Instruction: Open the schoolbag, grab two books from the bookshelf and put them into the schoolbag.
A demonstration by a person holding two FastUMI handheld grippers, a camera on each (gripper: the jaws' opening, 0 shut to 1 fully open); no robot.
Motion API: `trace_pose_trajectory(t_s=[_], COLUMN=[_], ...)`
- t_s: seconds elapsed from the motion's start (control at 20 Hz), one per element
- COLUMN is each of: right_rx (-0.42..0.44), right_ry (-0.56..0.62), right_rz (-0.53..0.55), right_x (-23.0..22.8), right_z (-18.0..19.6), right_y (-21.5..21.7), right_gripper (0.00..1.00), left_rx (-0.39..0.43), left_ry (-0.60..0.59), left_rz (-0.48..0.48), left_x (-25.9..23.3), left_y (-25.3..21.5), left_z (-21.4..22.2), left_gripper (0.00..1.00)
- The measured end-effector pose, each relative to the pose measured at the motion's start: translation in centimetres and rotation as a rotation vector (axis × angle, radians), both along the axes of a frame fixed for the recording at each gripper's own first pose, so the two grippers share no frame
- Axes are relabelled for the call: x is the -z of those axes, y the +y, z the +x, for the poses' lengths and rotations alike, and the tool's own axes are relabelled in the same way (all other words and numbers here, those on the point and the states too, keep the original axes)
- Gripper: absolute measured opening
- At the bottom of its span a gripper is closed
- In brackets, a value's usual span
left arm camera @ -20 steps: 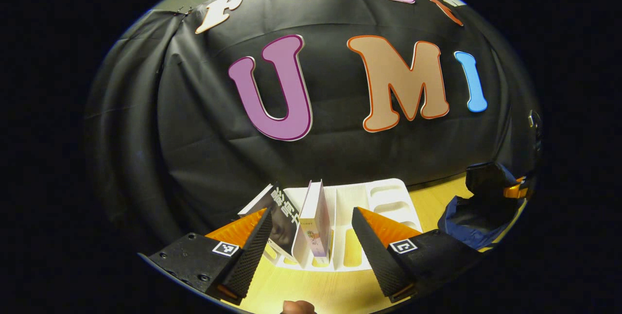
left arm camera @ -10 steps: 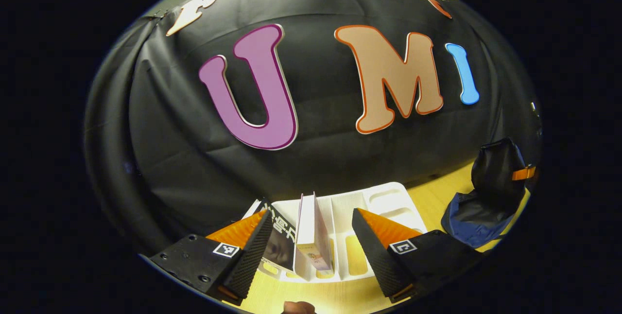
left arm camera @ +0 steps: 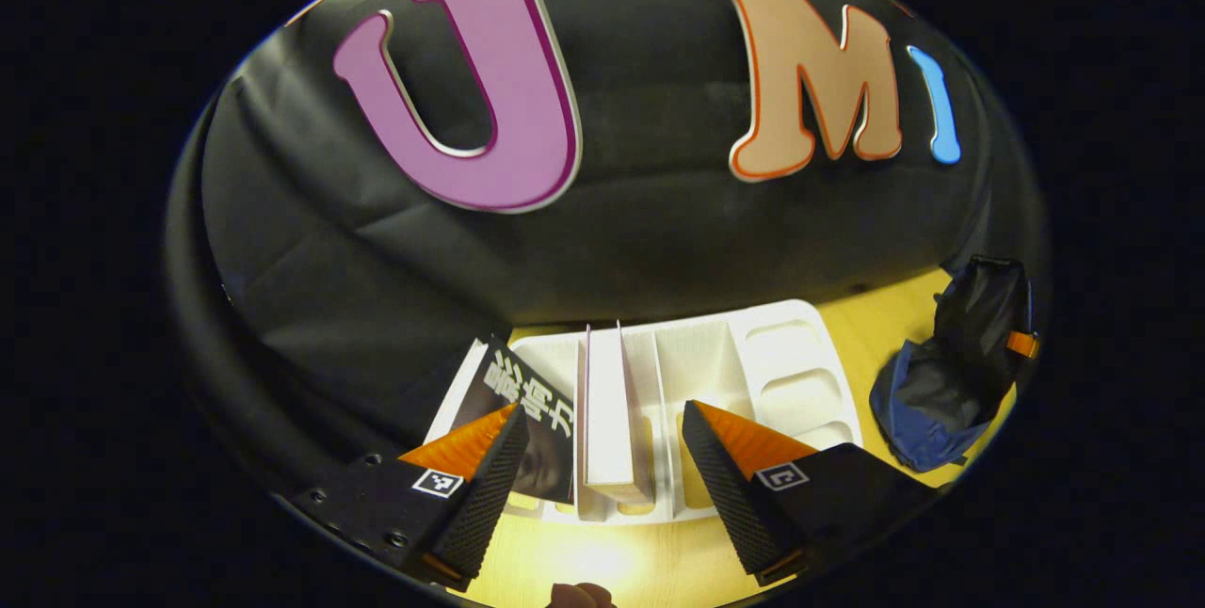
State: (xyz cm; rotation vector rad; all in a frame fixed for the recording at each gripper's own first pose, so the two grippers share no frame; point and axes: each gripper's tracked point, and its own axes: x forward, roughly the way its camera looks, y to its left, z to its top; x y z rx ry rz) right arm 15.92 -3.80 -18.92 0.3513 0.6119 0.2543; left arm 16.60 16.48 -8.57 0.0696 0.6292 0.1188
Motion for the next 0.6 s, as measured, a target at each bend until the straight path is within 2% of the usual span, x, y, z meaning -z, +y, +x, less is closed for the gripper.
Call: trace_pose_trajectory(t_s=[0.05,0.15,0.2,0.25,0.35,0.4,0.6], right_rx=[0.005,0.014,0.016,0.018,0.019,0.018,0.019], right_ry=[0.0,0.002,0.004,0.007,0.009,0.008,0.005], right_rz=[0.011,0.035,0.04,0.045,0.048,0.048,0.045], right_x=[0.0,0.0,0.0,0.1,0.0,-0.1,0.0], right_z=[0.0,0.0,0.0,0.0,-0.1,0.0,-0.2], right_y=[0.0,0.0,0.0,0.1,0.1,0.0,-0.1], right_gripper=[0.06,0.06,0.1,0.06,0.06,0.09,0.09], left_rx=[-0.013,-0.016,-0.012,-0.013,-0.011,-0.011,-0.015], left_ry=[0.052,0.125,0.152,0.171,0.217,0.235,0.311], left_rz=[-0.003,-0.027,-0.032,-0.022,0.001,-0.005,-0.032], left_x=[1.0,2.4,2.9,3.2,4.1,4.4,5.7], left_y=[0.3,0.2,0.2,0.5,0.9,0.8,0.7], left_z=[0.0,0.3,0.5,0.9,1.6,2.0,2.5], left_gripper=[0.96,0.96,0.95,0.95,0.95,0.95,0.94])
